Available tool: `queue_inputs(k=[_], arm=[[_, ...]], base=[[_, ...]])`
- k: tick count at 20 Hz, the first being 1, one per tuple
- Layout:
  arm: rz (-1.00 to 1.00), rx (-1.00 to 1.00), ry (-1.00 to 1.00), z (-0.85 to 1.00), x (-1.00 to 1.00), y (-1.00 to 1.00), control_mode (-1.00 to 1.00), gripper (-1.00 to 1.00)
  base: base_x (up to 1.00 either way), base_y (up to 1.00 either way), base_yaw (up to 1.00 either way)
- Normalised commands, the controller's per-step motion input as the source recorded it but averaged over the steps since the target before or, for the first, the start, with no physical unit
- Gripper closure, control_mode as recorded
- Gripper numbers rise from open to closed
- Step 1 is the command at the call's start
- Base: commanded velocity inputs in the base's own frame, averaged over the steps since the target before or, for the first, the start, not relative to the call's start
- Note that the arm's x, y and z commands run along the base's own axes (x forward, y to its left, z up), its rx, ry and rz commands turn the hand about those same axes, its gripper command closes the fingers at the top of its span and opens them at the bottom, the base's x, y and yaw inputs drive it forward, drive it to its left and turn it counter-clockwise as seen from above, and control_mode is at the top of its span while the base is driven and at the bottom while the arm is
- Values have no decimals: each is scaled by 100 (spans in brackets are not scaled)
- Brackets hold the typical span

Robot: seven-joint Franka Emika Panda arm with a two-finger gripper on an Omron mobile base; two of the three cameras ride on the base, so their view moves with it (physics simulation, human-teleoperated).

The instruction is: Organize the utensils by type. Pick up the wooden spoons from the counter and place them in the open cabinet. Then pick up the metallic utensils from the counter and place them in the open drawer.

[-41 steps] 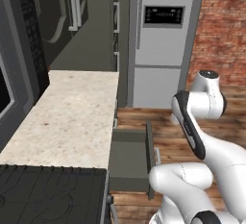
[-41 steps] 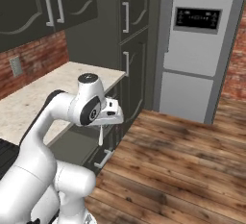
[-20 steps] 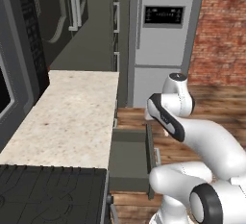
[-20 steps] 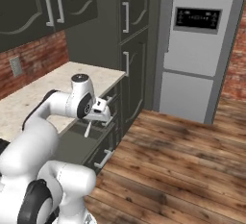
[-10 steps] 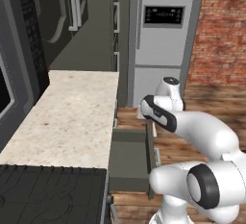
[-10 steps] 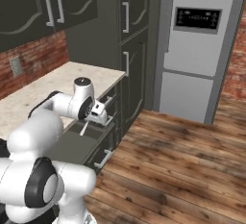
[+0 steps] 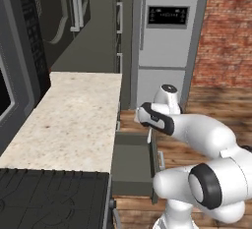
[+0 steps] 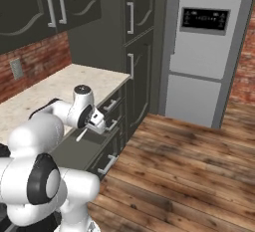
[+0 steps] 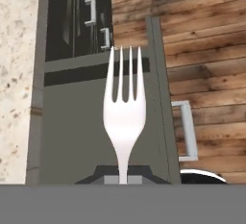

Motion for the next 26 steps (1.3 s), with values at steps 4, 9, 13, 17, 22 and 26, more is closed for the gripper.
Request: queue_inputs(k=[4,9,13,17,22,26], arm=[[-13,0,0,-29,5,8,-100,100],[-8,2,1,-30,5,1,-100,100],[-1,5,5,-27,6,0,-100,100],[0,5,7,-26,7,0,-100,100],[0,3,9,-25,2,0,-100,100],[0,0,8,-26,13,4,-100,100]], base=[[0,0,0],[0,0,0],[0,0,0],[0,0,0],[0,0,0],[0,0,0]])
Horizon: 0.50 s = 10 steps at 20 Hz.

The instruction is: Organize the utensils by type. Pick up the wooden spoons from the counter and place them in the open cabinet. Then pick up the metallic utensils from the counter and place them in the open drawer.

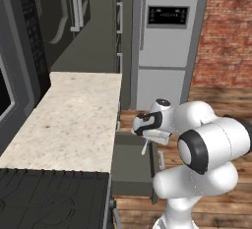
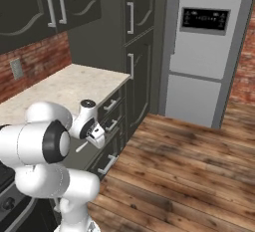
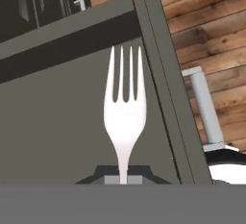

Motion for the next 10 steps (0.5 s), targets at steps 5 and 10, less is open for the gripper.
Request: queue_inputs(k=[5,10], arm=[[0,0,3,-21,10,0,-100,100],[0,0,2,-23,10,0,-100,100]], base=[[0,0,0],[0,0,0]])
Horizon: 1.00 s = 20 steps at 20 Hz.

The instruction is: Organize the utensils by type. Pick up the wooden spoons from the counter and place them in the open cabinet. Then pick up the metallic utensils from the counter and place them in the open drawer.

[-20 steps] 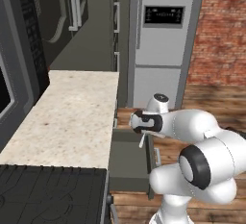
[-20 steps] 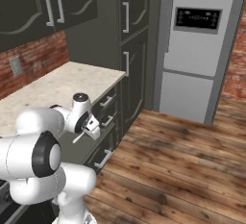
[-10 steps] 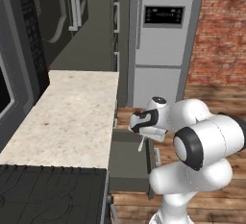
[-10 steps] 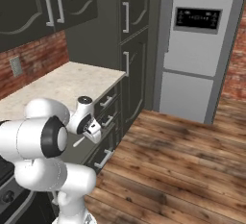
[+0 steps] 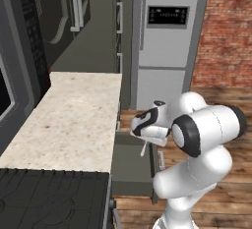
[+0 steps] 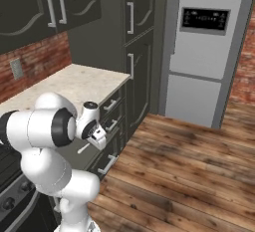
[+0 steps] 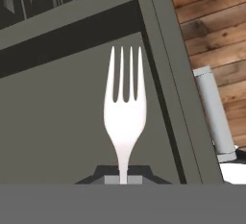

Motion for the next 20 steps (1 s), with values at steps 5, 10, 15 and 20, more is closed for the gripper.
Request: queue_inputs(k=[5,10,15,20], arm=[[0,0,0,-26,4,0,-100,100],[0,0,0,-21,6,0,-100,100],[0,0,1,-21,3,0,-100,100],[0,0,2,-21,1,0,-100,100]], base=[[0,0,0],[0,0,0],[0,0,0],[0,0,0]])
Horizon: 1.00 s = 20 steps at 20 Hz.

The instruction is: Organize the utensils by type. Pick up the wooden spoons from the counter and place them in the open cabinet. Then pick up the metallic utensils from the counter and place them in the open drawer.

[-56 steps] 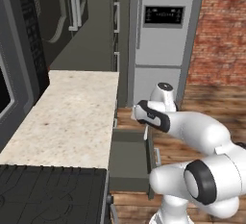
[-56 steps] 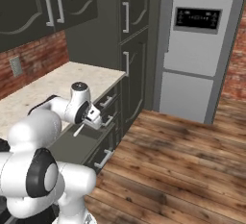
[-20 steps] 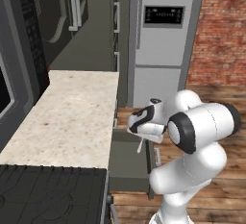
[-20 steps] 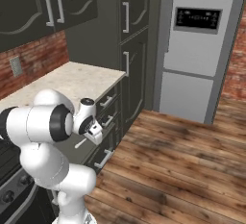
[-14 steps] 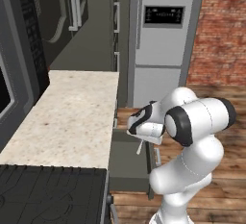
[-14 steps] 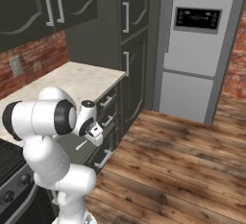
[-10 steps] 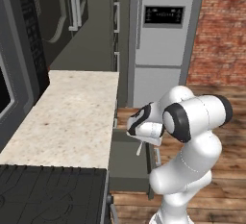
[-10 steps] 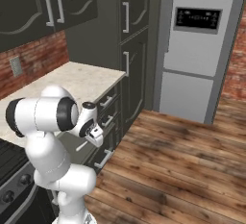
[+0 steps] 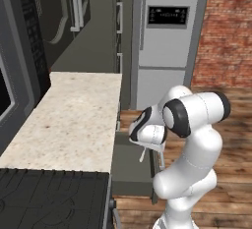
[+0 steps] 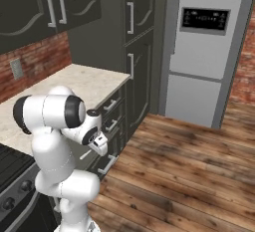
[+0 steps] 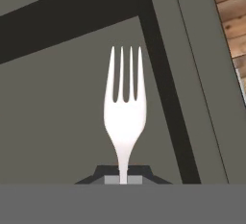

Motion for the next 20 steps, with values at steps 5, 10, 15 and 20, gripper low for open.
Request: queue_inputs(k=[5,10,15,20], arm=[[0,0,1,-20,1,0,-100,100],[0,0,0,-21,1,0,-100,100],[-1,0,2,-25,0,-1,-100,100],[-3,-2,2,-30,-4,-12,-100,100]], base=[[0,0,0],[0,0,0],[0,0,0],[0,0,0]])
